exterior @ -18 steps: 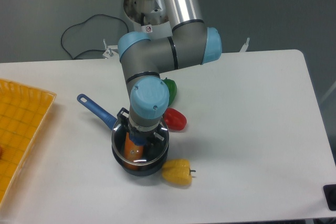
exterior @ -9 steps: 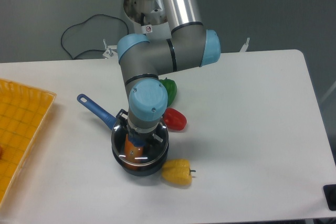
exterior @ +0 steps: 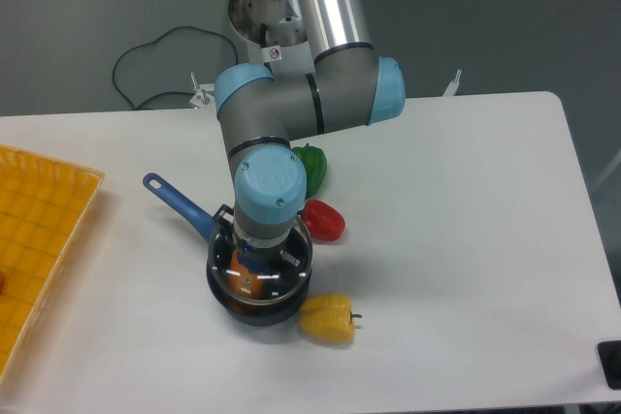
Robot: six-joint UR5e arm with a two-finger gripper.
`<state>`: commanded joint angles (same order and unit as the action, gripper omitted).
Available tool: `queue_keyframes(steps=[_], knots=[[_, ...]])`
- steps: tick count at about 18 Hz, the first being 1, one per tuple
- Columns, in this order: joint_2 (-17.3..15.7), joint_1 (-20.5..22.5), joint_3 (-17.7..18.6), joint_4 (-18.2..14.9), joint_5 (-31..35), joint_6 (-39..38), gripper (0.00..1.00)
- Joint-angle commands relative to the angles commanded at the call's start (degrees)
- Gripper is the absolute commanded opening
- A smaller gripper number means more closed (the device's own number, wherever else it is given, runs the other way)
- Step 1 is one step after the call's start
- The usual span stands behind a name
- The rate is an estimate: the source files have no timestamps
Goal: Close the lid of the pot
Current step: 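Lower the glass lid onto the saucepan rim around the bread, then release the lid and raise the gripper away from the saucepan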
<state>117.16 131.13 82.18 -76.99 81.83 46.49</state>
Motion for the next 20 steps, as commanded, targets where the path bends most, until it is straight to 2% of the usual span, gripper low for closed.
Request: queue_keyframes(steps=[4,9,14,17,20], knots=[[-0.17,0.0,0.0,0.0,0.09,0.09,1.0],[-2.72,-0.17,0.35,-0.35,-0.09,0.18,1.0],[-8.96,0.17,1.76,-0.44,0.17,0.35,1.0],[-11.42,1.58,3.07,0.26,5.34,1.49,1.0],[-11.69,3.15,3.69,0.26,11.41,2.9,1.0]])
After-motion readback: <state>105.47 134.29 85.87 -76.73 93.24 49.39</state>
